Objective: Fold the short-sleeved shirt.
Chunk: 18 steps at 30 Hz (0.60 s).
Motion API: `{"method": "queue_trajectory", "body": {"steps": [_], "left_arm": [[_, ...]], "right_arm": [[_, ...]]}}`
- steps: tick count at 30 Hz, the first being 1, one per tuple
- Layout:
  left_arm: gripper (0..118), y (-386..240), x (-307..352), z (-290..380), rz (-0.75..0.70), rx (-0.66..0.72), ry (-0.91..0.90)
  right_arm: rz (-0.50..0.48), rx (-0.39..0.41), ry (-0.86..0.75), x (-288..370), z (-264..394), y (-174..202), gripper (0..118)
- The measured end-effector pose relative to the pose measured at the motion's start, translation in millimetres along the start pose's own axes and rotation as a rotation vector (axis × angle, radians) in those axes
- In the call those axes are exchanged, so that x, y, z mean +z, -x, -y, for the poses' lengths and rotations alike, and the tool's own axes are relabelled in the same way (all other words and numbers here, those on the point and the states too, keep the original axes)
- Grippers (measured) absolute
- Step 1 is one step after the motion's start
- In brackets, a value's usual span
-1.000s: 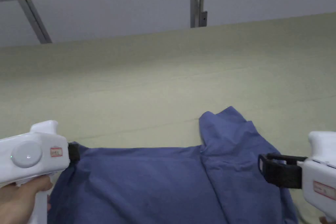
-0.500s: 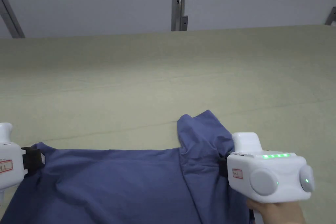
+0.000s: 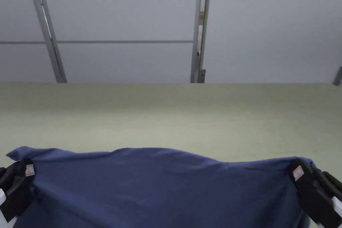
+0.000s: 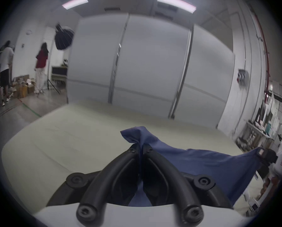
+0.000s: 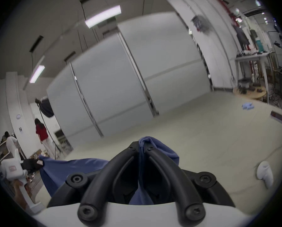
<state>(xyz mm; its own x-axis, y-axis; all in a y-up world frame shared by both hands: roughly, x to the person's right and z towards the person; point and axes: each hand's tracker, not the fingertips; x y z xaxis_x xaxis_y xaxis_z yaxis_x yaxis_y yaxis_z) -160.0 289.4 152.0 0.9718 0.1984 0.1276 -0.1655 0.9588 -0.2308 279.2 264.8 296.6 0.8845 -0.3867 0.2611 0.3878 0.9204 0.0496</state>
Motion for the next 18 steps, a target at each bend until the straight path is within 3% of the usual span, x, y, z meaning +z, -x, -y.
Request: {"method": "queue_trajectory", "body": {"steps": [4, 10, 18], "left_arm": [[3, -6, 62, -14, -0.066, 0.008, -0.2], [3, -13, 121, -35, -0.099, 0.03, -0.415], [3, -27, 108, -87, -0.044, 0.051, -0.493]], "right_arm": [[0.028, 0.093, -0.223, 61, -32, 31, 6], [0.014, 0.181, -0.406, 115, -70, 59, 6], [-0.029, 0.162, -0.461, 104, -119, 75, 6]]}}
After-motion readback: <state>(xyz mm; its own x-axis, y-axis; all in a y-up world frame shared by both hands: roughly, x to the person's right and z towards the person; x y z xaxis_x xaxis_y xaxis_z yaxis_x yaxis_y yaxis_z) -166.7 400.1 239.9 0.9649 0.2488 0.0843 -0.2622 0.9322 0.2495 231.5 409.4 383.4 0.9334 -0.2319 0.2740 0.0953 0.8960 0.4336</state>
